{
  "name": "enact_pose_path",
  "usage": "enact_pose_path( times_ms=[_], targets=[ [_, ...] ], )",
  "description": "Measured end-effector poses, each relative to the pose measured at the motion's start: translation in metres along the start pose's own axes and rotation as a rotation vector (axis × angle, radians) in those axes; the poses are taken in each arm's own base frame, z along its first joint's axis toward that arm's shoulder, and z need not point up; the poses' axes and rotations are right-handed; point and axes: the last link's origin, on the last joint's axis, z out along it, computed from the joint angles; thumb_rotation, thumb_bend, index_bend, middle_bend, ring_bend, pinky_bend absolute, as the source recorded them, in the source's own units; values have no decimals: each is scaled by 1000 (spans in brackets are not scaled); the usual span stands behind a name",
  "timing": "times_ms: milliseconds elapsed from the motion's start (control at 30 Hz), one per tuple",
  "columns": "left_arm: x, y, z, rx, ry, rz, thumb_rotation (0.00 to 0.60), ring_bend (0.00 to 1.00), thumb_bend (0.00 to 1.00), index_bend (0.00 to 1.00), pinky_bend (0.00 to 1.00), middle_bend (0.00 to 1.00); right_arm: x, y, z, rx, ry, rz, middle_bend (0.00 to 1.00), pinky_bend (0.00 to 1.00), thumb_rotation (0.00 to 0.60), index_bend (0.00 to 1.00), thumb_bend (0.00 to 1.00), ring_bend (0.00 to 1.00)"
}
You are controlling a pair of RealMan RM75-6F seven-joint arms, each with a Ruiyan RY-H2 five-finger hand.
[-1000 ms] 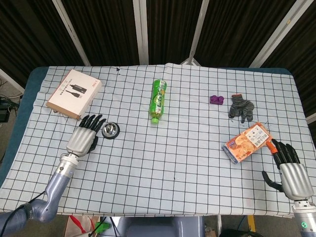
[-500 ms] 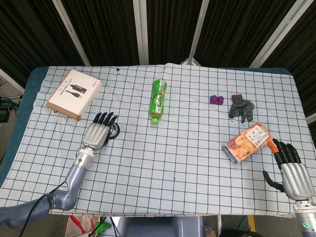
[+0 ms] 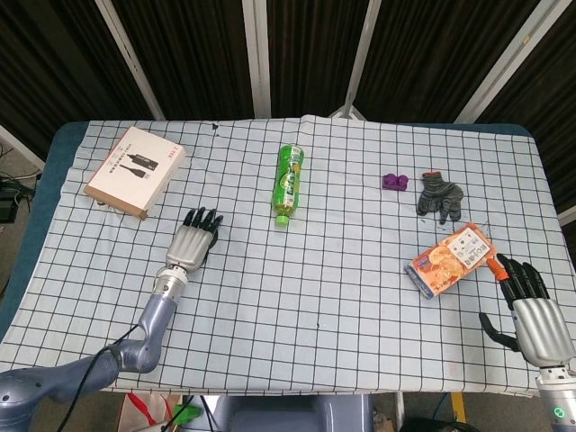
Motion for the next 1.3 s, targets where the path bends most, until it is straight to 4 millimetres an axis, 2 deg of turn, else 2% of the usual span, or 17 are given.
enact_pose_path(
  times_ms=[300,467,567,667,767,833,900,1000,1100,1200,1300],
  targets=[
    [0,1,-5,-13,7,33,600,0,874,0,0,0,1,-1,-1,9,2,6,0,1,600,79,388,0],
    [25,5,-13,-28,101,6,600,0,874,0,0,0,0,-2,-1,13,-3,4,0,0,600,79,388,0],
    [48,7,-26,-41,172,-32,600,0,874,0,0,0,0,-3,-1,19,-5,5,0,0,600,79,388,0],
    [73,5,-48,-51,248,-85,600,0,872,0,0,0,-1,-4,-2,23,-6,4,0,1,600,79,388,0],
    [98,-8,-81,-36,323,-130,600,0,870,0,0,0,-1,-5,-3,26,-6,3,0,1,600,79,388,0],
    [111,-27,-108,1,360,-140,600,0,867,0,0,0,-1,-6,-3,29,-6,2,0,1,600,79,388,0],
    [116,-51,-138,56,368,-132,600,0,866,0,0,0,-1,-7,-3,31,-6,0,0,1,600,79,388,0],
    [110,-84,-184,146,340,-116,600,0,866,0,0,0,-1,-7,-2,30,-5,-1,0,1,600,79,388,0],
    [100,-103,-220,196,310,-138,600,0,866,0,0,0,-1,-8,-2,30,-5,-4,0,1,600,79,388,0],
    [89,-115,-248,215,288,-175,600,0,866,0,0,0,-1,-9,-3,30,-3,-6,0,0,600,79,388,0],
    [82,-125,-266,217,292,-198,600,0,866,0,0,0,-2,-9,-3,29,-5,-9,0,1,600,79,388,0]
  ],
)
